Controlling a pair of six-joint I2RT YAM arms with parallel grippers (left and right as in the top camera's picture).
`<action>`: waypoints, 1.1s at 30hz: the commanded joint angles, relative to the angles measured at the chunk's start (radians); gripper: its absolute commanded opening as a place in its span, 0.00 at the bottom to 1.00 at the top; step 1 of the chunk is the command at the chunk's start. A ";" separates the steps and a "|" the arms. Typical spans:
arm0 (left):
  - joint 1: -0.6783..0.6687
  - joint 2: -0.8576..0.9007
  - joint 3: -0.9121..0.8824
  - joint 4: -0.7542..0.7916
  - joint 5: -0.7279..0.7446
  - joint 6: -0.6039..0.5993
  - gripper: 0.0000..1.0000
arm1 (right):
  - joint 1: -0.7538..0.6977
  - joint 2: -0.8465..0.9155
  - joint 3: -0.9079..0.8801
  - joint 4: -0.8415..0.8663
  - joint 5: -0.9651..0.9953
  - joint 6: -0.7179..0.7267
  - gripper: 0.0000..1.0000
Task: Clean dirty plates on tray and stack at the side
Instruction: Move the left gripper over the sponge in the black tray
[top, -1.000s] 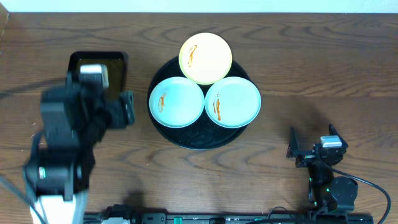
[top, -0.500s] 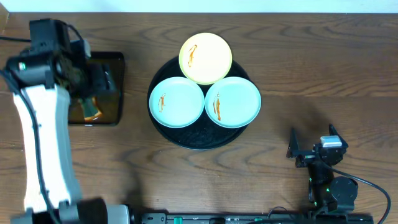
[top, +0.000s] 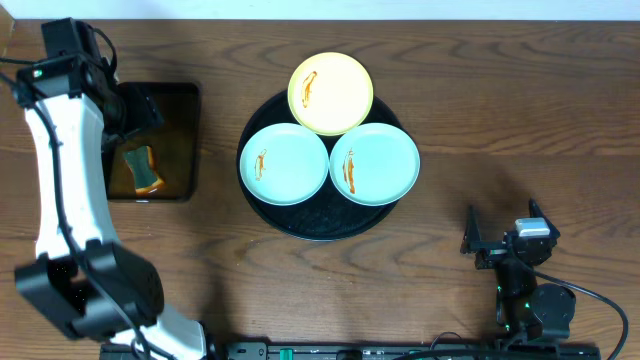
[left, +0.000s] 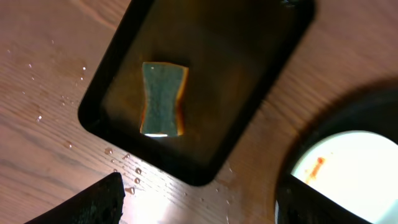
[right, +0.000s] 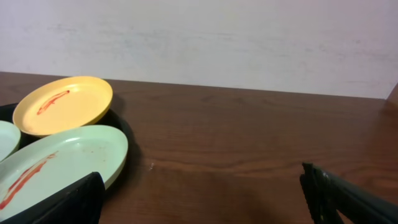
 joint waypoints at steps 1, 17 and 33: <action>0.037 0.101 0.014 0.002 -0.032 -0.035 0.79 | 0.011 -0.005 -0.002 -0.004 0.006 -0.009 0.99; 0.132 0.368 0.010 0.047 -0.016 -0.015 0.72 | 0.011 -0.005 -0.002 -0.004 0.006 -0.009 0.99; 0.132 0.370 -0.199 0.269 0.085 0.031 0.59 | 0.011 -0.005 -0.002 -0.004 0.006 -0.009 0.99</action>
